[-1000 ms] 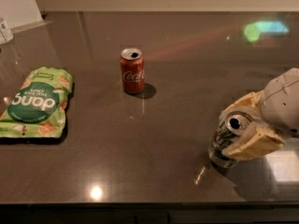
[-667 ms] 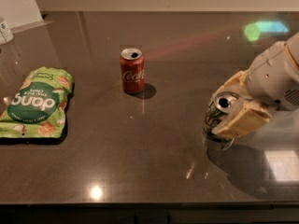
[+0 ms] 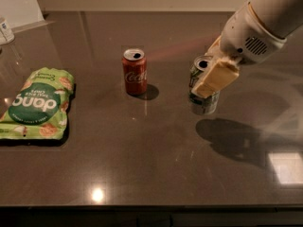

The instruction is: Move 7up can near coke can

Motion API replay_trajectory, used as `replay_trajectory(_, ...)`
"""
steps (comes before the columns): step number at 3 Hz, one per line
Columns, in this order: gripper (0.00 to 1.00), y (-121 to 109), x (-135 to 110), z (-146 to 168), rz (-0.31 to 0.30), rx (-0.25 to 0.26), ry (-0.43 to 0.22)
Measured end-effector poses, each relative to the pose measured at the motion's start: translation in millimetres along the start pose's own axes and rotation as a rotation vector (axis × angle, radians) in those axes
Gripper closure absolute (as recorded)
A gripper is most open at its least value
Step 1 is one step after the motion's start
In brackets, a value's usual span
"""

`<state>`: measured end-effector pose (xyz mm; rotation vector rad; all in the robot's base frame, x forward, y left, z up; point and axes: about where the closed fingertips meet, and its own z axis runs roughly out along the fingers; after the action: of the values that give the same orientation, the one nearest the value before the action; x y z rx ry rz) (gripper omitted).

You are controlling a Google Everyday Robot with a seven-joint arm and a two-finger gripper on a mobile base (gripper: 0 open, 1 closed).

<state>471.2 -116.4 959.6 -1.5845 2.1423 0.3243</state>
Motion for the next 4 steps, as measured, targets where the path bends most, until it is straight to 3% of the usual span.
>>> replay_trajectory(2, 1.00, -47.5, -45.1, 54.4, 0.035, 0.019, -0.067)
replay_trajectory(3, 1.00, -58.1, -58.2, 72.2, 0.027, 0.023, -0.077)
replay_trajectory(4, 0.83, -62.4, -63.0, 88.9, 0.017, 0.020, -0.059)
